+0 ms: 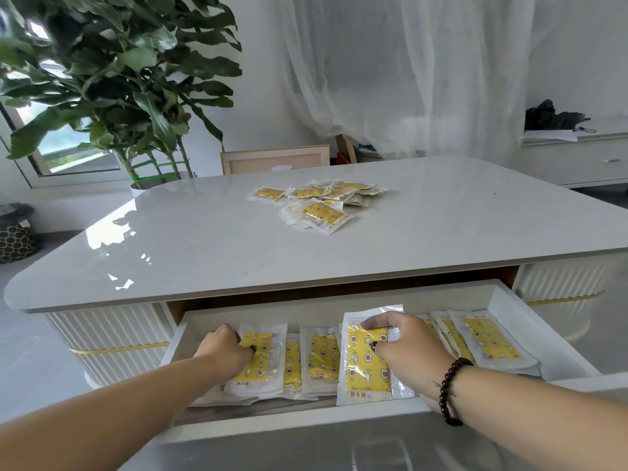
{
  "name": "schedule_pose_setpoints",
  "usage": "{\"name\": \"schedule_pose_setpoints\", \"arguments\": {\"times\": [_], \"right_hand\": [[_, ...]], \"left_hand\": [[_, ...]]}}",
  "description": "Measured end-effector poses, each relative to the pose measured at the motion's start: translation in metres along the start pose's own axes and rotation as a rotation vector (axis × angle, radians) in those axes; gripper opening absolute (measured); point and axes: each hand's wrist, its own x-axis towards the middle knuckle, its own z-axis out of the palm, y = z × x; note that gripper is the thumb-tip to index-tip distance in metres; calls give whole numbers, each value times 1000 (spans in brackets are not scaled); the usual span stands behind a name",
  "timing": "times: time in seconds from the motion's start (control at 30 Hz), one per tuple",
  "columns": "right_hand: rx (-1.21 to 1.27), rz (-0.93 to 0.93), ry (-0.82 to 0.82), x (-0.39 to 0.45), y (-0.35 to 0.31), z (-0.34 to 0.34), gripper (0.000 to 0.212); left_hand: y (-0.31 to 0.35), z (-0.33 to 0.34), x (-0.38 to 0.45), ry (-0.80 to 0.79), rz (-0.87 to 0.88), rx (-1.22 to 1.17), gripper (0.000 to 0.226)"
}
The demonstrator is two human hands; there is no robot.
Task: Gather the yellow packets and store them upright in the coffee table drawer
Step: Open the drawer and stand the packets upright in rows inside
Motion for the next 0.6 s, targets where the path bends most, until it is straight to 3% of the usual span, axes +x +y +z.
{"name": "schedule_pose_setpoints", "arguments": {"times": [0.1, 0.3, 0.6], "right_hand": [[-7, -20, 9, -4, -2, 1, 34], [20, -118, 13, -15, -18, -3, 37], [226, -311, -4, -31, -61, -26, 72]], "left_hand": [[11, -7, -15, -26, 95, -45, 10], [44, -23, -57, -201, 257, -322, 15], [72, -38, -101, -401, 392, -634, 21]]}}
